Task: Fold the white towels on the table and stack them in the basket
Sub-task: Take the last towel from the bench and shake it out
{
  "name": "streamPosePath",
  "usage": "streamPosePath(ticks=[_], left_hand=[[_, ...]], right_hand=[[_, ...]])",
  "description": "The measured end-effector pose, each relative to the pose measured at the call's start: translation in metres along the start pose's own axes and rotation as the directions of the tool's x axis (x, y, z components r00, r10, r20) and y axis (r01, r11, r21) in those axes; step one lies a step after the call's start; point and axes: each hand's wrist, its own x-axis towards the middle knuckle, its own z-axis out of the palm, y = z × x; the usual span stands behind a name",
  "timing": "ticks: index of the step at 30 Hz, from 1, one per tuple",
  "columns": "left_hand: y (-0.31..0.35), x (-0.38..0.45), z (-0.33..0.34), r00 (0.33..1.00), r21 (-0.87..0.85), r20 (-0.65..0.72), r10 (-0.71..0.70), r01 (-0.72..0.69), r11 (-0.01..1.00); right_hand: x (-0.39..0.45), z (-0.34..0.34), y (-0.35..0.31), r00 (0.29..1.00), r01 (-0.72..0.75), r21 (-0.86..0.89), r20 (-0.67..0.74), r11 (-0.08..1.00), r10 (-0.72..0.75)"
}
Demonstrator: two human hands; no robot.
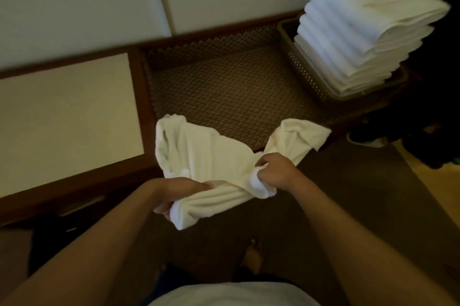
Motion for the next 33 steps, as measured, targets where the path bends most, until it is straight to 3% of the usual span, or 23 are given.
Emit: streamPosePath(ticks=[2,4,6,9,12,16,18,20,22,24,27,30,31,33], left_hand=[[-0.03,-0.01,-0.008,0.998,-0.005,-0.069,0.006,-0.006,1.0],[-0.064,-0.023,-0.023,0.984,-0.029,-0.176,0.039,-0.045,0.999],[-0.098,-0.036,-0.042,0.974,-0.015,-0.219,0.065,-0.07,0.997],[-0.17,-0.065,-0.077,0.964,-0.049,-0.257,0.068,-0.083,0.995],[-0.235,-0.09,-0.105,0.956,-0.108,-0.292,0.036,-0.07,0.992],[-0.306,-0.105,-0.125,0.944,-0.206,-0.324,-0.058,-0.011,0.978],[-0.329,-0.108,-0.128,0.947,-0.253,-0.312,-0.075,-0.007,0.967],[-0.337,-0.113,-0.123,0.939,-0.2,-0.345,-0.001,-0.072,0.977],[-0.329,-0.121,-0.113,0.875,0.0,-0.451,0.176,-0.197,0.98],[-0.312,-0.131,-0.099,0.805,0.142,-0.469,0.362,-0.336,0.931],[-0.291,-0.144,-0.089,0.708,0.238,-0.436,0.556,-0.505,0.83],[-0.287,-0.151,-0.092,0.555,0.214,-0.504,0.662,-0.662,0.718],[-0.29,-0.149,-0.094,0.534,0.186,-0.508,0.676,-0.699,0.691],[-0.295,-0.139,-0.095,0.6,0.174,-0.458,0.656,-0.663,0.728]], right_hand=[[-0.01,0.024,-0.025,0.992,0.058,-0.021,0.113,0.998,-0.056],[-0.021,0.056,-0.058,0.985,0.092,0.075,0.142,0.993,-0.102],[-0.03,0.088,-0.087,0.992,0.115,0.111,0.047,0.987,-0.121],[-0.044,0.144,-0.125,0.989,0.107,0.02,-0.11,0.994,-0.104],[-0.053,0.186,-0.153,0.995,0.081,-0.022,-0.056,0.996,-0.083],[-0.072,0.23,-0.181,0.992,0.087,-0.376,0.115,0.923,-0.046],[-0.085,0.244,-0.194,0.985,0.111,-0.47,0.17,0.876,-0.033],[-0.092,0.255,-0.206,0.949,0.214,-0.42,0.304,0.882,-0.086],[-0.102,0.266,-0.223,0.856,0.347,-0.228,0.474,0.91,-0.207],[-0.118,0.278,-0.243,0.762,0.425,-0.041,0.555,0.904,-0.333],[-0.127,0.286,-0.257,0.713,0.502,0.104,0.512,0.859,-0.479],[-0.131,0.26,-0.266,0.76,0.533,0.14,0.354,0.834,-0.545],[-0.133,0.244,-0.269,0.766,0.542,0.171,0.302,0.822,-0.568],[-0.137,0.208,-0.273,0.76,0.55,0.254,0.242,0.795,-0.603]])
